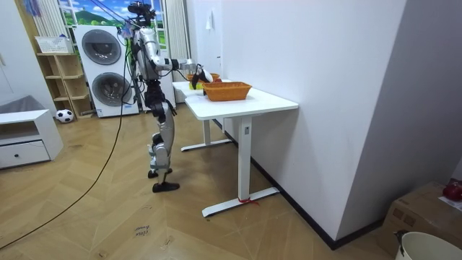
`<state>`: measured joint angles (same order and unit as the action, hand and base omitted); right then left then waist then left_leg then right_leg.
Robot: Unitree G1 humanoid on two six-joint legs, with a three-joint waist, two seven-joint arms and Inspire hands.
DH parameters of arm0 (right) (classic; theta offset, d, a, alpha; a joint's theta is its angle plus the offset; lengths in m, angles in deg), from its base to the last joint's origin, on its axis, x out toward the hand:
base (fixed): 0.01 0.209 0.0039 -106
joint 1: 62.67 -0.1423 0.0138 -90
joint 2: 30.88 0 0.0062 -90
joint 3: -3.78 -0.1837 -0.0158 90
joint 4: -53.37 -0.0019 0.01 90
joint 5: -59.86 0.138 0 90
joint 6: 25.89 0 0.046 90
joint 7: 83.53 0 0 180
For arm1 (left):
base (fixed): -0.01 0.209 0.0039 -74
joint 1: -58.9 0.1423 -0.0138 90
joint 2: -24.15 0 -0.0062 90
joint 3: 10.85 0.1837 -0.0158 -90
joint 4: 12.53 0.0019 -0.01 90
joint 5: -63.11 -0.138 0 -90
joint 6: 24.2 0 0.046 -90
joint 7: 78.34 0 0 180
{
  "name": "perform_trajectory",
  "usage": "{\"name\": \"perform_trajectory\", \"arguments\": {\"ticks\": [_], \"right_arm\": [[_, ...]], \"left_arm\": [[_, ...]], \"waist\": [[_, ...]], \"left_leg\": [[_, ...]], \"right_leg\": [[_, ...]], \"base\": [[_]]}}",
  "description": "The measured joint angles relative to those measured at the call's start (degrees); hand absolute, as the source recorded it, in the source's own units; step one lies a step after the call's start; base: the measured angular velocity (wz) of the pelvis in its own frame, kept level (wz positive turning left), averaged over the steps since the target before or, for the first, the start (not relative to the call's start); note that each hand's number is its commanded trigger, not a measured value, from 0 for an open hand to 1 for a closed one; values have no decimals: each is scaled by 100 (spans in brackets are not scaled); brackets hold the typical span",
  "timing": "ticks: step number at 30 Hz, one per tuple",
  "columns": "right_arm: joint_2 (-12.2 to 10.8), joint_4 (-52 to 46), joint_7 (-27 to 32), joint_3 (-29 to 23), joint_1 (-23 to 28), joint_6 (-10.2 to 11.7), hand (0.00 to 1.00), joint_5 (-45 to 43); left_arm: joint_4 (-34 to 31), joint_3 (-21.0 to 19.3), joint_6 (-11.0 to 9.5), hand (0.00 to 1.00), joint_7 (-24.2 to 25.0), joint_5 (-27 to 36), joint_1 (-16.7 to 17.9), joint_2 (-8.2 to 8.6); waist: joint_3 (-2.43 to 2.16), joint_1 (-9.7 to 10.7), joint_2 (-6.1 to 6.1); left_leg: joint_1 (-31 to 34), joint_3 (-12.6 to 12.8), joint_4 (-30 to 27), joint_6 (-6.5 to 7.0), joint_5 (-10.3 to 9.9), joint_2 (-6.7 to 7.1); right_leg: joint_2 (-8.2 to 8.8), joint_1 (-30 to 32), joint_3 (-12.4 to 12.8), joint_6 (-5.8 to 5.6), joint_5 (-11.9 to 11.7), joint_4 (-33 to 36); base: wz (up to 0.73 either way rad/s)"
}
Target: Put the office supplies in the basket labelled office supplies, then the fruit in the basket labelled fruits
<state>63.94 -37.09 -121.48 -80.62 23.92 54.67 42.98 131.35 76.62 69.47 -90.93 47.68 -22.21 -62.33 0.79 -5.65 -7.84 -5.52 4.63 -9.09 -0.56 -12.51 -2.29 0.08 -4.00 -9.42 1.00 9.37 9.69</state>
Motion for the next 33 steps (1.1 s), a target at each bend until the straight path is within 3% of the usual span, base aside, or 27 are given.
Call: {"name": "perform_trajectory", "arguments": {"ticks": [2,12,17,33], "right_arm": [[-31,0,57,3,0,0,0,0],[-214,1,246,31,120,2,0,-443],[-280,0,313,92,215,13,0,-517],[-344,33,698,191,440,127,0,-649]], "left_arm": [[0,115,-1,0,-56,-10,0,6],[31,159,2,0,-193,-39,3,47],[135,160,3,0,-216,-38,-20,115],[120,156,4,0,-273,-38,-11,176]], "waist": [[11,-7,38],[-16,-86,85],[-55,-71,127],[-57,-68,128]], "left_leg": [[6,-1,7,0,0,2],[4,0,22,0,1,0],[-2,1,18,0,1,1],[-14,17,-9,1,0,1]], "right_leg": [[2,10,-1,-1,-1,0],[5,16,-8,-1,-1,-6],[6,9,-14,-1,-1,-5],[8,-15,-39,6,-6,3]], "base": [[0],[0],[0],[0]]}}
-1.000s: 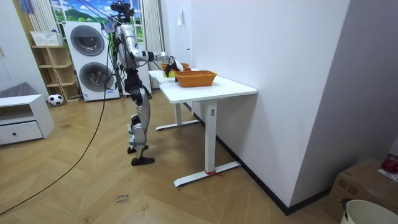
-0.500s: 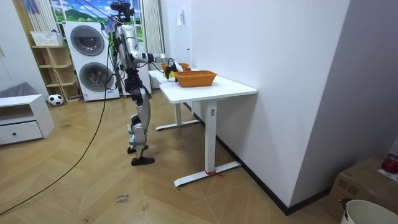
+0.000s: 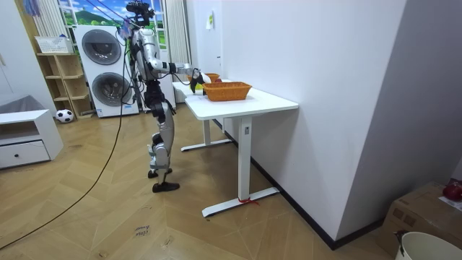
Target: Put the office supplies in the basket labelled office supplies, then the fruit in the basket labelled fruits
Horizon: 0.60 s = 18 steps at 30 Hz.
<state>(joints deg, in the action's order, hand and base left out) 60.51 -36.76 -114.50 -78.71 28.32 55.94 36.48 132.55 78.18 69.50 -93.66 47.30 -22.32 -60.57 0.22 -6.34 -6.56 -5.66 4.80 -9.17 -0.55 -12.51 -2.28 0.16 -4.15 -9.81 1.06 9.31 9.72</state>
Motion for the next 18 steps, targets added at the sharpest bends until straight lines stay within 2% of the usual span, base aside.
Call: {"name": "perform_trajectory", "arguments": {"ticks": [6,18], "right_arm": [[0,-3,31,10,10,61,0,-373],[1,-3,140,-6,7,50,0,-879]], "left_arm": [[-1,-11,9,0,33,0,-10,3],[9,-38,11,0,100,4,-1,15]], "waist": [[-3,-5,-5],[8,8,-20]], "left_leg": [[-6,-6,-2,0,1,1],[-1,1,11,0,1,1]], "right_leg": [[1,-2,19,0,0,0],[-3,7,45,0,0,-2]], "base": [[0],[0]]}}
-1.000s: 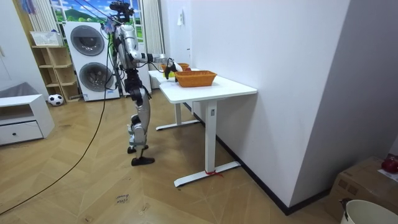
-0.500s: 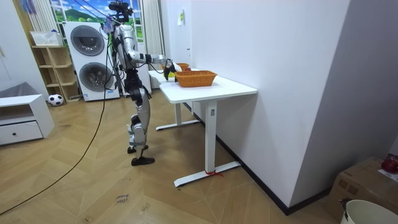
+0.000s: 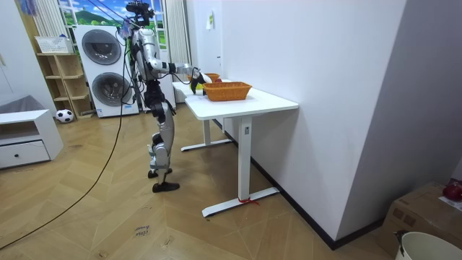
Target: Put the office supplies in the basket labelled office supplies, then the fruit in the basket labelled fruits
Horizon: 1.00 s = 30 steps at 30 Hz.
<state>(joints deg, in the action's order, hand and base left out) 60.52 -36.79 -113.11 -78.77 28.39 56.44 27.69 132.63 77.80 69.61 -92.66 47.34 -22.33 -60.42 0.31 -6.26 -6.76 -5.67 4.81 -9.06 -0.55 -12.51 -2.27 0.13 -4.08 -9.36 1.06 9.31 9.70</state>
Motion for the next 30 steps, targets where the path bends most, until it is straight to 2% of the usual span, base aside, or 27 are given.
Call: {"name": "perform_trajectory", "arguments": {"ticks": [7,15,20,30], "right_arm": [[-2,-4,2,-10,-34,5,0,0],[0,-25,-2,-10,-47,5,0,-143],[-1,-55,-21,2,-47,-67,0,-187],[-1,-75,-162,15,-57,-308,0,-246]], "left_arm": [[1,-80,0,0,142,-4,2,3],[1,-79,0,0,170,-5,1,7],[1,-73,16,0,218,-8,7,8],[-12,-74,209,0,208,-14,12,5]], "waist": [[41,-1,-75],[40,6,-76],[30,3,-59],[-15,-8,-79]], "left_leg": [[8,6,35,0,0,0],[12,2,41,0,0,0],[11,-2,37,0,0,0],[10,-2,32,2,2,0]], "right_leg": [[-5,19,10,0,0,-9],[-5,21,11,-1,0,-10],[-5,20,4,0,0,-5],[0,18,-22,0,0,-1]], "base": [[0],[0],[0],[0]]}}
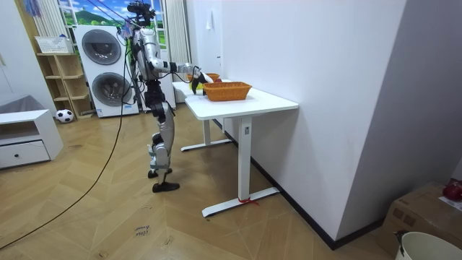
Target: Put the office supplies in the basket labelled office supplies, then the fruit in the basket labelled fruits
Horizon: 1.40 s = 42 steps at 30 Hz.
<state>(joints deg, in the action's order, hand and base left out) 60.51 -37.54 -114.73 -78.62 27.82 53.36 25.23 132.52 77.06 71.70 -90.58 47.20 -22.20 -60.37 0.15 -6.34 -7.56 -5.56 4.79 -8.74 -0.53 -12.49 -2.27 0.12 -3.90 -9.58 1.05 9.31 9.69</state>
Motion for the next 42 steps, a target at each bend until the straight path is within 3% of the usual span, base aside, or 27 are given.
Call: {"name": "perform_trajectory", "arguments": {"ticks": [20,21,23,31,42], "right_arm": [[22,-6,-390,1,-172,-187,1,-120],[22,-30,-450,1,-173,-188,23,-187],[23,-37,-518,0,-176,-192,100,-212],[67,-94,-575,-6,-431,-306,100,-809],[97,-115,-588,-22,-431,-320,100,-861]], "left_arm": [[-3,-21,122,0,6,1,-8,-21],[-3,-54,122,0,18,0,-9,-21],[-3,-153,123,0,38,1,-8,-21],[5,-224,126,0,36,3,-7,-26],[-116,-227,120,0,-7,5,-37,-28]], "waist": [[-5,-2,-83],[-12,-5,-92],[-19,-7,-104],[-12,-28,-96],[-11,-23,-94]], "left_leg": [[7,-25,6,1,-1,-1],[7,-25,5,1,-1,-2],[7,-26,5,1,-1,-2],[1,-23,21,1,-1,-6],[-5,-14,39,1,-1,-6]], "right_leg": [[0,6,-51,0,0,-3],[0,6,-53,0,0,-3],[0,5,-56,0,0,-3],[-6,7,-52,0,0,-5],[-4,12,-35,0,0,-5]], "base": [[0],[0],[0],[0],[0]]}}
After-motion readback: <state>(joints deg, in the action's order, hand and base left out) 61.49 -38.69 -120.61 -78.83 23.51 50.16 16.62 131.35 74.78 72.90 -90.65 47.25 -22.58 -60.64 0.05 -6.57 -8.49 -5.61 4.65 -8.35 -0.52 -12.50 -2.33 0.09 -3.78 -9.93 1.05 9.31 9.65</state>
